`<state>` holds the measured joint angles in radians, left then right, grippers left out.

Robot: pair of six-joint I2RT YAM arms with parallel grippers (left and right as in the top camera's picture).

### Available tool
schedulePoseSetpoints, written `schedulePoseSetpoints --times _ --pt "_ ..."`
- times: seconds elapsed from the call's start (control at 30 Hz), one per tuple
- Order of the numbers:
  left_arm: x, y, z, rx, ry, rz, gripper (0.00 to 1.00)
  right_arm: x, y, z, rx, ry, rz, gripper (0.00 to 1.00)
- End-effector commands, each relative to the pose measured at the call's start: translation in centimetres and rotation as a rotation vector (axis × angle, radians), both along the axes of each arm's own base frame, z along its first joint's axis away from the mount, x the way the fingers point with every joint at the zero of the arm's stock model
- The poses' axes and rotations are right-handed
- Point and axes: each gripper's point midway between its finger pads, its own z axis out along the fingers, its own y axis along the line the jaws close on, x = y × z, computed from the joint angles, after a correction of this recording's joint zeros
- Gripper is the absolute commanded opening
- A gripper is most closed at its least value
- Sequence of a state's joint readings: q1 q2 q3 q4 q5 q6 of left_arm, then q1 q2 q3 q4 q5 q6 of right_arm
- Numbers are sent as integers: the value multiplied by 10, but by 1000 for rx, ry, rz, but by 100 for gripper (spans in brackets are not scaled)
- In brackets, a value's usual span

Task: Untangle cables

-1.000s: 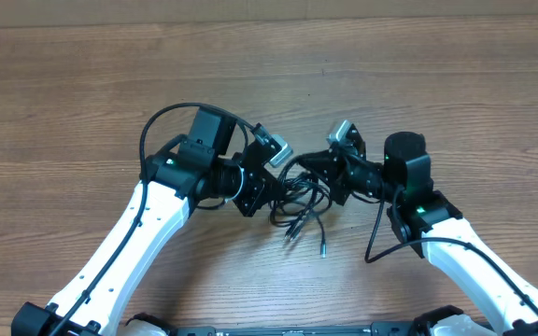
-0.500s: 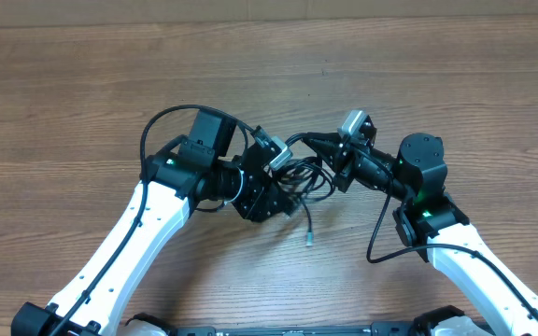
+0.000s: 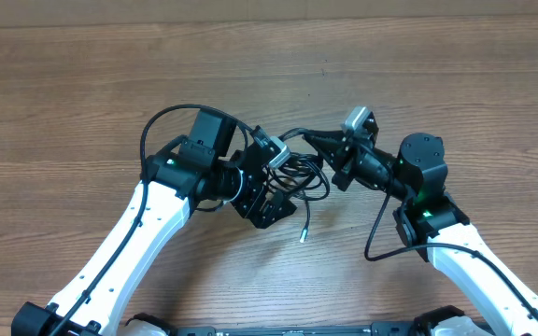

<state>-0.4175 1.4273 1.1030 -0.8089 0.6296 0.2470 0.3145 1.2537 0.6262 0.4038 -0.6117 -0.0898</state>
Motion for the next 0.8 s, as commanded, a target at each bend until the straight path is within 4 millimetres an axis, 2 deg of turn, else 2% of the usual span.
schedulePoseSetpoints --times 0.0,0.13,0.27,0.43,0.67,0.77 --pt "0 3 -6 30 -5 -2 100 9 -11 18 52 2 -63 4" --pt "-1 4 -7 33 0 -2 99 15 -21 22 39 -41 -86 4" --pt "-2 4 -10 36 6 -2 100 13 -22 26 -22 -149 -44 4" --pt "-3 5 -12 38 9 -2 100 13 -23 22 -114 -242 -33 4" --pt "0 3 -10 30 -4 0 99 17 -30 0 -149 -143 -76 4" --pt "7 0 -7 11 0 43 100 14 -28 -2 -115 -93 -64 4"
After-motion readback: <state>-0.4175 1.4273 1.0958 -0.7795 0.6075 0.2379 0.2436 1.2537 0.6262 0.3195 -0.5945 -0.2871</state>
